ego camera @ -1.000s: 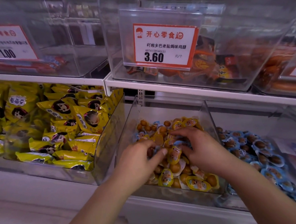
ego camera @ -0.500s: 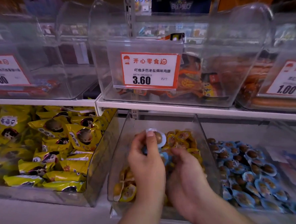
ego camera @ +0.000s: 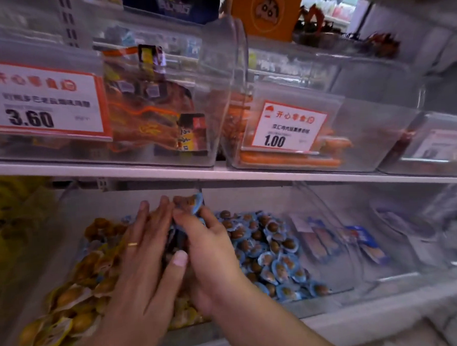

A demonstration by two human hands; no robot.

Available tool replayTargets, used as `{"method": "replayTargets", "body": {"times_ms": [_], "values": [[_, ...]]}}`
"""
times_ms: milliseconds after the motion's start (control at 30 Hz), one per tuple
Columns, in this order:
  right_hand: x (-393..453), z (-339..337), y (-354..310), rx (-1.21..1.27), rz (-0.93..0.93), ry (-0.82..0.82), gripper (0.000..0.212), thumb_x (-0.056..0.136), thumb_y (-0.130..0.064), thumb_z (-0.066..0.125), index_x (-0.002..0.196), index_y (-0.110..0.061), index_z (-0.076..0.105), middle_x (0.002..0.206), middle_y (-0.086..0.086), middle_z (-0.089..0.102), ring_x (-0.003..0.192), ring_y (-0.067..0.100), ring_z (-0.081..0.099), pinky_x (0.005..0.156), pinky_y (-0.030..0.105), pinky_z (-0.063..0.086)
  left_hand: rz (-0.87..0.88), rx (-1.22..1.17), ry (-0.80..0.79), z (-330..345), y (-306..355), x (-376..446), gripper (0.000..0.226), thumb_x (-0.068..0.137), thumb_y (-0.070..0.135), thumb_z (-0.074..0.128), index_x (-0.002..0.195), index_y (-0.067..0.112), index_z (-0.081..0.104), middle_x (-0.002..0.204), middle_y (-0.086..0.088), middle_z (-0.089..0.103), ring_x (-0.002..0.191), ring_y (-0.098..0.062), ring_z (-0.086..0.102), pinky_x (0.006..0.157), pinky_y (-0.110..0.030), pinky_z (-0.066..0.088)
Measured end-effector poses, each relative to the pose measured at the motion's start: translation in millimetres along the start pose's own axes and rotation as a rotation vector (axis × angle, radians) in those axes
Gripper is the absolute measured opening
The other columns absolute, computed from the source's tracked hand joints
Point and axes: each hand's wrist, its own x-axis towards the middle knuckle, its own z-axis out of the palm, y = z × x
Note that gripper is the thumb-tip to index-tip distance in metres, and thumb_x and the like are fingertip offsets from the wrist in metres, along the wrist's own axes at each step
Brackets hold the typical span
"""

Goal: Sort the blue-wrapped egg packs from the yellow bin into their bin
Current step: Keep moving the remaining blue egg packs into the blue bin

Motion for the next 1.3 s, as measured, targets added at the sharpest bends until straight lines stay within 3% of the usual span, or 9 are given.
{"method": "replayTargets", "body": {"times_ms": [167, 300, 400, 533, 700, 867, 1000, 1167, 1300], "values": [[19.1, -45.9, -38.0, 0.043, -0.071, 0.103, 0.011, 0.095, -0.011, 0.059, 0.106, -0.009, 0.060, 0.083, 0.014, 0.066, 0.070, 0.024, 0.069, 0.045, 0.026, 0.047, -0.017, -0.025, 0.007, 6.3, -1.2, 0.4, 0.048, 0.098, 0.060, 0.032, 0.145, 0.050, 0.037, 0.153, 0.034, 0.028, 0.144, 0.008, 0.022, 0.114, -0.019, 0.026], [50.1, -108.3, -73.6, -0.102, -0.132, 0.284, 0.010, 0.099, -0.017, 0.058, 0.091, -0.012, 0.059, 0.073, 0.008, 0.061, 0.068, 0.023, 0.066, 0.052, 0.029, 0.050, -0.103, 0.125, -0.044, 1.5, -23.5, 6.5, 0.029, 0.097, 0.049, 0.043, 0.124, 0.052, 0.052, 0.135, 0.035, 0.043, 0.132, 0.008, 0.038, 0.107, -0.023, 0.031], [74.3, -149.3, -85.3, -0.258, -0.043, 0.357, 0.031, 0.101, -0.043, 0.049, 0.082, -0.020, 0.059, 0.068, -0.002, 0.052, 0.063, 0.017, 0.050, 0.054, 0.025, 0.033, -0.156, 0.208, -0.095, -2.3, -33.1, 5.9, 0.027, 0.095, 0.036, 0.053, 0.120, 0.042, 0.060, 0.129, 0.026, 0.052, 0.128, -0.002, 0.047, 0.106, -0.027, 0.037], [89.3, -185.7, -86.2, -0.480, -0.145, 0.572, 0.050, 0.104, -0.047, 0.041, 0.139, -0.014, 0.053, 0.124, 0.006, 0.061, 0.122, 0.028, 0.054, 0.083, 0.033, 0.040, -0.122, 0.247, -0.093, -11.3, -35.2, 6.1, 0.028, 0.094, 0.028, 0.059, 0.119, 0.041, 0.061, 0.119, 0.038, 0.048, 0.117, 0.005, 0.047, 0.099, -0.025, 0.040], [83.2, -169.3, -82.2, -0.540, -0.324, 0.637, 0.017, 0.090, -0.025, 0.059, 0.087, -0.017, 0.073, 0.098, 0.008, 0.074, 0.090, 0.021, 0.066, 0.067, 0.029, 0.044, -0.099, 0.268, 0.045, -39.6, -38.1, 6.8, 0.029, 0.090, 0.028, 0.051, 0.112, 0.032, 0.070, 0.119, 0.014, 0.063, 0.116, -0.013, 0.057, 0.099, -0.038, 0.046], [52.7, -104.0, -59.9, -0.743, -0.642, 0.412, 0.024, 0.090, -0.012, 0.053, 0.085, -0.026, 0.072, 0.080, -0.011, 0.076, 0.084, 0.007, 0.071, 0.077, 0.023, 0.054, -0.077, 0.327, 0.245, -85.4, -43.1, 0.4, 0.031, 0.082, 0.013, 0.052, 0.104, 0.024, 0.072, 0.110, 0.014, 0.061, 0.107, -0.004, 0.055, 0.095, -0.014, 0.037], [17.6, -29.7, -20.9, -1.040, -0.737, -0.014, 0.020, 0.087, -0.028, 0.052, 0.090, -0.033, 0.071, 0.087, -0.022, 0.073, 0.084, -0.004, 0.068, 0.070, 0.008, 0.049, -0.166, 0.329, 0.299, -120.7, -57.2, -15.2, 0.037, 0.081, 0.010, 0.047, 0.105, 0.024, 0.071, 0.112, 0.017, 0.058, 0.104, 0.002, 0.054, 0.089, -0.003, 0.035], [46.9, 50.3, 44.6, -1.575, -0.482, -0.525, 0.035, 0.093, -0.031, 0.055, 0.127, -0.030, 0.063, 0.128, -0.006, 0.066, 0.118, 0.011, 0.059, 0.099, 0.024, 0.045, -0.203, 0.393, 0.094, -141.3, -70.5, -25.0, 0.034, 0.089, 0.017, 0.047, 0.114, 0.025, 0.068, 0.117, 0.012, 0.060, 0.105, -0.009, 0.058, 0.085, -0.021, 0.043], [97.1, 82.0, 91.2, -1.876, -0.313, -0.732, 0.042, 0.090, -0.037, 0.059, 0.131, -0.024, 0.057, 0.132, 0.009, 0.060, 0.120, 0.029, 0.057, 0.091, 0.028, 0.045, -0.179, 0.371, 0.035, -147.0, -72.1, -26.8, 0.038, 0.089, 0.022, 0.041, 0.116, 0.028, 0.068, 0.120, 0.015, 0.059, 0.109, -0.004, 0.057, 0.089, -0.019, 0.044]]}}
